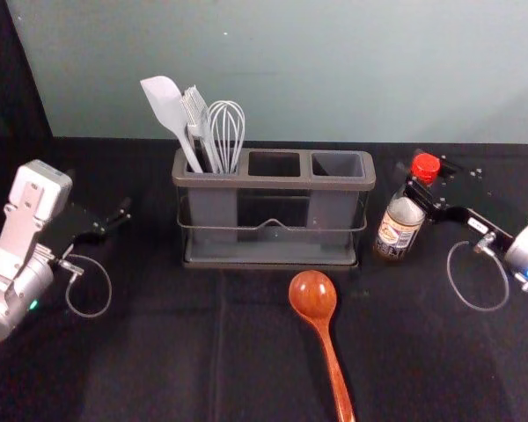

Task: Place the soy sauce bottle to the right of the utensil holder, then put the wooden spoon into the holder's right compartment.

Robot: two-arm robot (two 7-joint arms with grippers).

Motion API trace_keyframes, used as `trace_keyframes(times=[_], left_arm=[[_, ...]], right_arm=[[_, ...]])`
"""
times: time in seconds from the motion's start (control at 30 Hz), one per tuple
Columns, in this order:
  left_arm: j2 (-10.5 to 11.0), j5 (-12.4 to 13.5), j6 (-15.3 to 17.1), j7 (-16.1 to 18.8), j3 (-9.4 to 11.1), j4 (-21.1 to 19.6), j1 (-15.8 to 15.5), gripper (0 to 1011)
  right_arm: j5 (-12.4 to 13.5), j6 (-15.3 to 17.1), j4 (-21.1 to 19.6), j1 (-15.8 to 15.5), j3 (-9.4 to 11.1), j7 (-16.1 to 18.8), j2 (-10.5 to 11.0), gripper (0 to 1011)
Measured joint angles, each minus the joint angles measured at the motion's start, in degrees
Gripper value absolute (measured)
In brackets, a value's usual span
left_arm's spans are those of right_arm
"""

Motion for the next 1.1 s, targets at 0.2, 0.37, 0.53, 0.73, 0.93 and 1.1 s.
trace_keyframes(times=[0.2, 0.37, 0.53, 0.73, 0.93, 1.1], left_arm=[[0.0, 0.0, 0.0, 0.0, 0.0, 0.0, 0.0, 1005], [0.0, 0.0, 0.0, 0.0, 0.0, 0.0, 0.0, 1005], [0.0, 0.0, 0.0, 0.0, 0.0, 0.0, 0.0, 1005], [0.0, 0.0, 0.0, 0.0, 0.0, 0.0, 0.0, 1005], [0.0, 0.0, 0.0, 0.0, 0.0, 0.0, 0.0, 1005], [0.0, 0.0, 0.0, 0.0, 0.0, 0.0, 0.0, 1005]], right_arm=[[-1.0, 0.3, 1.5, 1.6, -1.1, -0.5, -0.7, 390], [-1.7, 0.2, 2.6, 2.5, -1.7, -0.8, -1.3, 390], [-1.7, 0.0, 3.9, 3.3, -1.9, -0.8, -1.9, 392], [-1.7, -0.3, 4.8, 3.8, -2.2, -0.7, -2.5, 390], [-1.9, -0.4, 5.2, 4.2, -2.3, -0.7, -2.7, 392], [-2.1, -0.4, 5.4, 4.2, -2.4, -0.7, -2.8, 390]])
